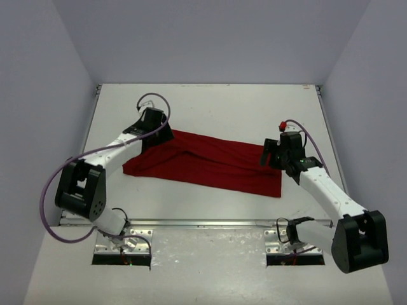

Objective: Fold and stack the t-shirts
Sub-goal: Fold the other side of the tshirt into a rectangle

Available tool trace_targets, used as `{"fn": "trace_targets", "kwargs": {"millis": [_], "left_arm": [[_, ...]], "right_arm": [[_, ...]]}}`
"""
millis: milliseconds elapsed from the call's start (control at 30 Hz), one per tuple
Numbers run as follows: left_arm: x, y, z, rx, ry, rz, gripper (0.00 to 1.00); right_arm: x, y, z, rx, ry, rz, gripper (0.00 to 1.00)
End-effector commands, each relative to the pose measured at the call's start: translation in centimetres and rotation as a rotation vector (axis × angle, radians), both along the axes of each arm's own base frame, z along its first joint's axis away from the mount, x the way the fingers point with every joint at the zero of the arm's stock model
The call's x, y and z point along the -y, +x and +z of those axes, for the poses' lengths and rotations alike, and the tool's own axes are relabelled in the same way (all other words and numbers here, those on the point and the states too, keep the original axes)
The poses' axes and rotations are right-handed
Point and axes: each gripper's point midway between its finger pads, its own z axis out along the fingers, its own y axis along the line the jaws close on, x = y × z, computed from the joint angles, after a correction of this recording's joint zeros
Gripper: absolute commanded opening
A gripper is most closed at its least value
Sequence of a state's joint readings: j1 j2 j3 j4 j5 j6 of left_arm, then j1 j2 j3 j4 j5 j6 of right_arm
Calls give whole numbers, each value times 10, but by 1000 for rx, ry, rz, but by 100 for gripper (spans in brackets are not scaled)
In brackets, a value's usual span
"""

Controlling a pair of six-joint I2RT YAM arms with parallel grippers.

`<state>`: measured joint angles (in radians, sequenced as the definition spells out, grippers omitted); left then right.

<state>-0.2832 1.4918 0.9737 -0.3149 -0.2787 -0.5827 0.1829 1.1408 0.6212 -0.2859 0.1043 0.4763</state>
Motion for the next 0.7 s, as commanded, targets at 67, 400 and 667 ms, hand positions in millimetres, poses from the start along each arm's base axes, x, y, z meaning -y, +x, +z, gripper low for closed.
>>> {"fn": "trace_targets", "kwargs": {"millis": [67, 400, 667], "left_arm": [[16, 33, -8, -69, 89, -167, 66], [9, 43, -56, -223, 138, -87, 48], [18, 31, -67, -229, 82, -91, 18]], "right_arm": [[-36, -23, 13, 31, 91, 180, 75], [-42, -36, 39, 128, 120, 256, 75], [-43, -34, 42, 136, 122, 258, 75]]}}
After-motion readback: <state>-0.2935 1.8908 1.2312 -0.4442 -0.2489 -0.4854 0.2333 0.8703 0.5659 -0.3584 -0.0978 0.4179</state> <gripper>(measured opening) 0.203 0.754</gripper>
